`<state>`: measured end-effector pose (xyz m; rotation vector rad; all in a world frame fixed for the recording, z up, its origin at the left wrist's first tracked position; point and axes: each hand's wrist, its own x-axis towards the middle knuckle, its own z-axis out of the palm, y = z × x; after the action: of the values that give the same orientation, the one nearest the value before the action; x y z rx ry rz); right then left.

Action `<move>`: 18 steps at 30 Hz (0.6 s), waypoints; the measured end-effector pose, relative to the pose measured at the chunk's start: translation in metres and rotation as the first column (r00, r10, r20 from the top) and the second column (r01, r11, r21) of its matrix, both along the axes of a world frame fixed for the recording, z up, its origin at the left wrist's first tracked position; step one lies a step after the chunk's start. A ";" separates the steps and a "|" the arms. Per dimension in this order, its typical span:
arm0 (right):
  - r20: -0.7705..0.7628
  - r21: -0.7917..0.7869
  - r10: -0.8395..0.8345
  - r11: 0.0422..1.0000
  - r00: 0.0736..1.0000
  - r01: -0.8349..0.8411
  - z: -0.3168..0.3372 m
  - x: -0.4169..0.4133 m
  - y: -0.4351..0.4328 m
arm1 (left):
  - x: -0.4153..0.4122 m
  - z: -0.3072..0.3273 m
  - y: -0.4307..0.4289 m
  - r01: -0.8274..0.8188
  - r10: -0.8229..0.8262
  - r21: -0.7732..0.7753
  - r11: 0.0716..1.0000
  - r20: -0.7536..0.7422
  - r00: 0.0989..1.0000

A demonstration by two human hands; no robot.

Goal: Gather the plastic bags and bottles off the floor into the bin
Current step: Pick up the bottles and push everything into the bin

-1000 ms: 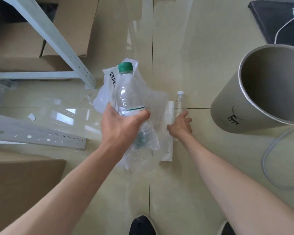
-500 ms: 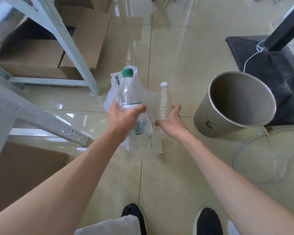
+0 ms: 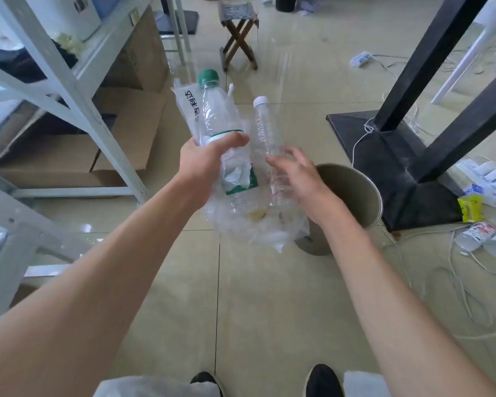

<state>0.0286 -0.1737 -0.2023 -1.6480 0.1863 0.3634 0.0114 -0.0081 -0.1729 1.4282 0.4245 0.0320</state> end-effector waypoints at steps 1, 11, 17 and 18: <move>0.049 -0.053 -0.003 0.999 0.999 0.006 0.017 0.008 -0.014 | 0.006 0.012 -0.011 0.021 -0.021 -0.021 1.000 0.008 1.000; 0.436 -0.356 -0.094 0.895 0.895 0.268 0.129 0.038 -0.121 | 0.075 0.076 -0.118 0.378 -0.337 -0.340 0.861 0.174 0.925; 0.417 -0.416 -0.162 0.841 0.895 0.346 0.074 0.061 -0.161 | 0.091 0.007 -0.177 0.345 -0.323 -0.536 0.771 0.138 0.936; 0.360 -0.479 -0.146 0.819 0.921 0.317 0.051 0.065 -0.166 | 0.094 -0.017 -0.185 0.287 -0.306 -0.523 0.802 0.052 0.950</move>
<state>0.0932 -0.3394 -0.1509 -2.1765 0.2682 -0.1629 0.1056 -0.1932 -0.1900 0.9332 0.2062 -0.3452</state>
